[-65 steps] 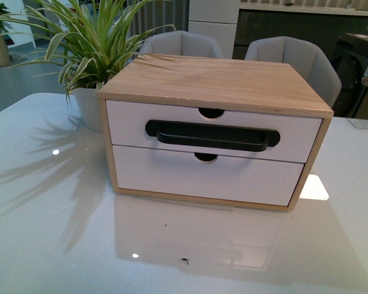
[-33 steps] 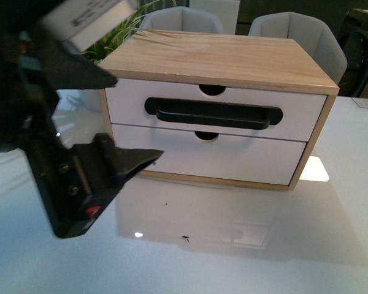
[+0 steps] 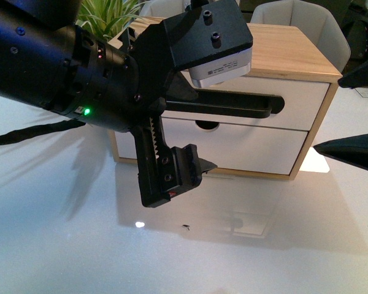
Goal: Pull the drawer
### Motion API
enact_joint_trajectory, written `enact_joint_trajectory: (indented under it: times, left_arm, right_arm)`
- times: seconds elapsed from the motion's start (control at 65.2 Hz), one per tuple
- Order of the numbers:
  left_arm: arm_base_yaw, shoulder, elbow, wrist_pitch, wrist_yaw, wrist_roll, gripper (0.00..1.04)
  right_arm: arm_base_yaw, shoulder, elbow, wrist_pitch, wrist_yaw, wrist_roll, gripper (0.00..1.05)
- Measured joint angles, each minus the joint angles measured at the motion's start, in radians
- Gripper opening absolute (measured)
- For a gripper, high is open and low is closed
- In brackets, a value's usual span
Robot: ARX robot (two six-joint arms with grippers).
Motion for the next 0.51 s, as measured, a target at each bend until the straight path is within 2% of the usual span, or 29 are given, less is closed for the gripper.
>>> enact_joint_trajectory:
  times: [0.23, 0.506]
  left_arm:
    - [0.012, 0.112, 0.087, 0.019, -0.05, 0.054, 0.97]
    - [0.045, 0.193, 0.132, 0.064, -0.063, 0.089, 0.97]
  right_arm:
    - [0.04, 0.107, 0.061, 0.037, -0.004, -0.005, 0.96]
    - [0.053, 0.147, 0.084, 0.056, -0.021, 0.0, 0.96]
